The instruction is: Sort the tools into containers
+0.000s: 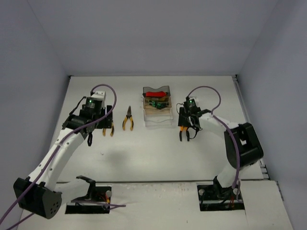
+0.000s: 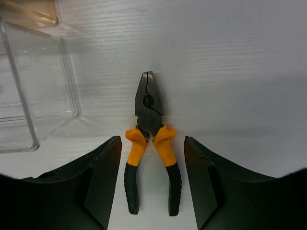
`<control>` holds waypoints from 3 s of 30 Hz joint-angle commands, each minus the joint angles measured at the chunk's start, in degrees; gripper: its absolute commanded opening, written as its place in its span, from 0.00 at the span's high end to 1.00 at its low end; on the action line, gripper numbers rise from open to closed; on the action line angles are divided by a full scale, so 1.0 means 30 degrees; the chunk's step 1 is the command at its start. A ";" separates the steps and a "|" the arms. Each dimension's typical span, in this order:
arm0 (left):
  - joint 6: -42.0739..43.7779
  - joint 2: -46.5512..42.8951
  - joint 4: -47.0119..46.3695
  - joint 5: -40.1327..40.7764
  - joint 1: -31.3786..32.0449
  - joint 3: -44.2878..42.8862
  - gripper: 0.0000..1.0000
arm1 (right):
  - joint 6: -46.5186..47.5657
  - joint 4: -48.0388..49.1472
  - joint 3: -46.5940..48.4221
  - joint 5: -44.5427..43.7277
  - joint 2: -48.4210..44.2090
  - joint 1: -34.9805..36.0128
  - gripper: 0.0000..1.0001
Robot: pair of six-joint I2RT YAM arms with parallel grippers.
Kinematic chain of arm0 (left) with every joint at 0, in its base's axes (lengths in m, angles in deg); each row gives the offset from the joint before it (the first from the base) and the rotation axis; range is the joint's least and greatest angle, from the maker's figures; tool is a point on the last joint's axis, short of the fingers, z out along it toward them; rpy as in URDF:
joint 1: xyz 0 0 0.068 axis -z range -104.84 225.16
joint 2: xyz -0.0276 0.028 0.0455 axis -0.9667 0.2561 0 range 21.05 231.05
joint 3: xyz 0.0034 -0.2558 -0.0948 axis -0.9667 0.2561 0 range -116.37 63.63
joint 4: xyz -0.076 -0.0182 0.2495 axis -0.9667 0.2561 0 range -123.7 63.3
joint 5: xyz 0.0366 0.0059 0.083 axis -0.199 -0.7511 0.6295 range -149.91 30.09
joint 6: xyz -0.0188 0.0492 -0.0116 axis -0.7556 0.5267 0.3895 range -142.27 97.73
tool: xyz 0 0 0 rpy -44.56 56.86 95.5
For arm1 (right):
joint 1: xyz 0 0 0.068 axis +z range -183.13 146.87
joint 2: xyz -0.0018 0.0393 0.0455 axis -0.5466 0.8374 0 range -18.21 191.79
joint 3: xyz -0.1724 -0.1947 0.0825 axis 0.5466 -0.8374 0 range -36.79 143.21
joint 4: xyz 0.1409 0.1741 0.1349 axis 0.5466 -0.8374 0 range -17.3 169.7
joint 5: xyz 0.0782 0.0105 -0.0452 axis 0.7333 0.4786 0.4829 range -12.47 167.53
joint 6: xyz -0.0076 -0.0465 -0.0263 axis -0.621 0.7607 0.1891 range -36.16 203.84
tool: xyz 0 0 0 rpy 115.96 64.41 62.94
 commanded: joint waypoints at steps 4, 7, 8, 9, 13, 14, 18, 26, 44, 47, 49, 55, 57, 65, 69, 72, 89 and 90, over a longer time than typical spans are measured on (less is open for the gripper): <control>0.0423 -0.0613 -0.0671 0.0044 -0.0143 -0.0205 0.32 | 0.0519 0.0279 0.2175 -0.0656 0.2128 0.0101 0.52; 0.0470 -0.0717 -0.0684 0.0315 -0.0157 -0.0160 0.32 | 0.0760 0.0277 0.2622 -0.0878 0.2874 0.0117 0.54; 0.0484 -0.0717 -0.0684 0.0342 -0.0143 -0.0147 0.32 | 0.0801 0.0263 0.2690 -0.0932 0.3023 0.0105 0.54; 0.0484 -0.0706 -0.0674 0.0379 -0.0143 -0.0130 0.32 | 0.0802 0.0263 0.2707 -0.1006 0.3151 0.0073 0.55; 0.0513 -0.0643 -0.0669 0.0477 -0.0143 -0.0115 0.32 | 0.0741 0.0263 0.2603 -0.1068 0.3368 0.0101 0.60; 0.0513 -0.0629 -0.0669 0.0491 -0.0143 -0.0101 0.32 | 0.0645 0.0250 0.2452 -0.1095 0.3409 0.0101 0.63; 0.0513 -0.0571 -0.0684 0.0416 -0.0144 -0.0100 0.32 | 0.0628 0.0115 0.2089 -0.1174 0.3436 0.0103 0.74; 0.0543 -0.0512 -0.0685 0.0417 -0.0143 -0.0072 0.32 | 0.2381 -0.0059 0.2384 -0.1552 0.0721 0.0306 1.00; 0.0630 -0.0483 -0.0684 0.1098 -0.0202 0.0038 0.32 | 1.8639 -0.0066 0.9181 0.7959 -0.0338 0.2907 1.00; 0.0636 -0.0413 -0.0725 0.1260 -0.0231 0.0051 0.32 | 2.1329 -0.0094 0.9962 1.0150 0.0991 0.3048 1.00; 0.0673 -0.0352 -0.0772 0.1394 -0.0245 0.0088 0.32 | 2.2683 -0.0145 1.0415 1.0963 0.1619 0.3146 1.00; 0.0678 -0.0278 -0.0772 0.1523 -0.0399 0.0104 0.32 | 2.5951 -0.0293 1.0676 1.2581 0.3101 0.3287 0.99; 0.0660 -0.0278 -0.0772 0.1579 -0.0456 0.0104 0.32 | 2.6463 -0.0293 1.0734 1.2697 0.3614 0.3382 0.98; 0.0660 -0.0098 -0.0772 0.1589 -0.0628 0.0133 0.32 | 2.6909 -0.0306 1.1011 1.3151 0.5128 0.3708 0.95; 0.0642 -0.0003 -0.0743 0.1531 -0.0670 0.0133 0.32 | 2.7098 -0.0293 1.0800 1.3233 0.5572 0.3822 0.91; 0.0660 0.0058 -0.0743 0.1509 -0.0700 0.0112 0.32 | 2.7081 -0.0301 1.0549 1.3186 0.5688 0.3851 0.89; 0.0617 0.0423 -0.0759 0.0967 -0.0729 0.0133 0.32 | 2.5605 -0.0280 0.9241 1.2577 0.4434 0.3881 0.56; 0.0595 0.0458 -0.0750 0.0848 -0.0729 0.0133 0.32 | 2.5329 -0.0264 0.9244 1.2474 0.4246 0.3881 0.54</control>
